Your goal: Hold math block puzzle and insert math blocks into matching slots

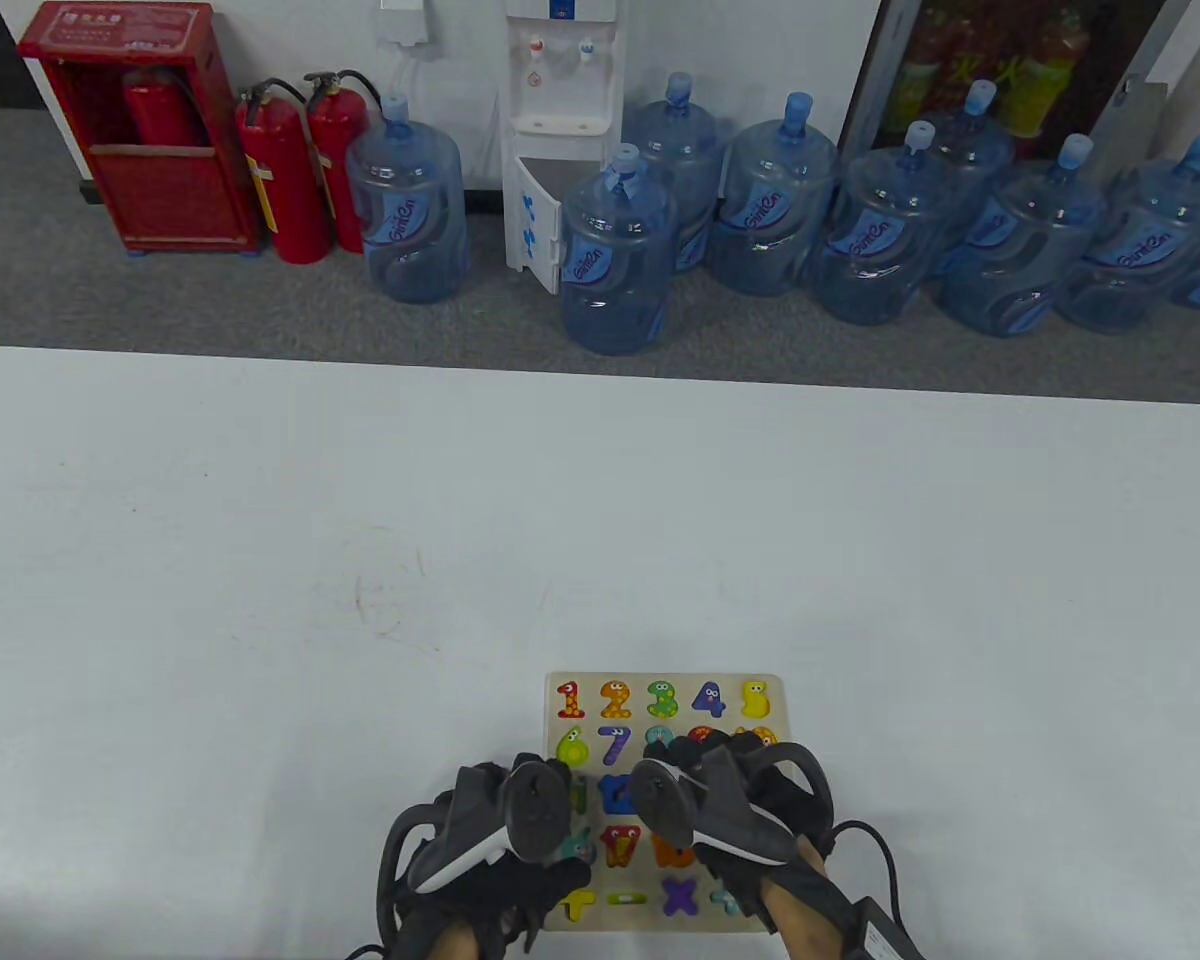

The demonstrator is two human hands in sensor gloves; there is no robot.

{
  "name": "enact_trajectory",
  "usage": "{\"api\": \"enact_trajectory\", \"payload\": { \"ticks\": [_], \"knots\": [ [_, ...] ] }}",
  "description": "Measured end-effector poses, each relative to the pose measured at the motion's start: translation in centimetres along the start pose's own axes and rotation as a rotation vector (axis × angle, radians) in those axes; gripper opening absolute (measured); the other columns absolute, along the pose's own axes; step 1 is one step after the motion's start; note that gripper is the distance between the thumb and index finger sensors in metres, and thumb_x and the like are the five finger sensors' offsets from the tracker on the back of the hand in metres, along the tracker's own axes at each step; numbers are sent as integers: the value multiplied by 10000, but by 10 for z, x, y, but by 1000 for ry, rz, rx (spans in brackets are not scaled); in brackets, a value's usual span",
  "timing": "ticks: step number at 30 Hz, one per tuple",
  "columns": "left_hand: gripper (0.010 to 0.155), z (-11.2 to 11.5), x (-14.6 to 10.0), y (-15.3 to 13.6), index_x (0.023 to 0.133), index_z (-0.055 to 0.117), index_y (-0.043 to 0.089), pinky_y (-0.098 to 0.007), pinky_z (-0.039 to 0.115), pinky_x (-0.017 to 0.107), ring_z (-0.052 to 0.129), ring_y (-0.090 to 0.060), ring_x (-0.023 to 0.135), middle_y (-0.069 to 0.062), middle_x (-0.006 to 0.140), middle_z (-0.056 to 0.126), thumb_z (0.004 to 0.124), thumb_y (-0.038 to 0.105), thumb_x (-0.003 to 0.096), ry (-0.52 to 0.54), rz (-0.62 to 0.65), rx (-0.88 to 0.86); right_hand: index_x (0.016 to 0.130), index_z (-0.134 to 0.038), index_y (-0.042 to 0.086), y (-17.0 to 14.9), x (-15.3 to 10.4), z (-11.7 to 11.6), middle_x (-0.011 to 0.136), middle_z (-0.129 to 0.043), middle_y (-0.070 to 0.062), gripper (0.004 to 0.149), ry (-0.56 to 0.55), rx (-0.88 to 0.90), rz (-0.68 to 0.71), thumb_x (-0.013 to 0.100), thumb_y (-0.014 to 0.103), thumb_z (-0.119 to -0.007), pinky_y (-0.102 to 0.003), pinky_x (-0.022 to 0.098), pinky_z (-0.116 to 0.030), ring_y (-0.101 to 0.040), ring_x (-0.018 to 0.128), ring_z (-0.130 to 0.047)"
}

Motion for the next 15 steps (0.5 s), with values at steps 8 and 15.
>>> {"api": "enact_trajectory", "payload": {
  "ticks": [8,15],
  "knots": [
    [844,0,-1,0,1055,270,307,-702,402,737,284,-435,1078,26,1122,225,652,605,364,6,-7,0,795,-801,326,10,4,-3,843,-846,53,534,-8,-87,0,266,292,-868,-450,618,-728,-166,617,-935],
    [844,0,-1,-1,1055,269,307,-702,402,737,284,-435,1078,26,1122,223,652,605,364,3,-4,2,817,-782,317,-7,-9,16,866,-824,38,571,-87,-13,-10,251,329,-857,-448,611,-736,-167,625,-932]
  ]
}}
Point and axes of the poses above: the tracker on the back of each hand, its own y axis roughly to the thumb side, its own x axis roughly from the wrist to the fingertips, z = x × y, the point moved 2 cm from there along x, roughly from the wrist to the fingertips
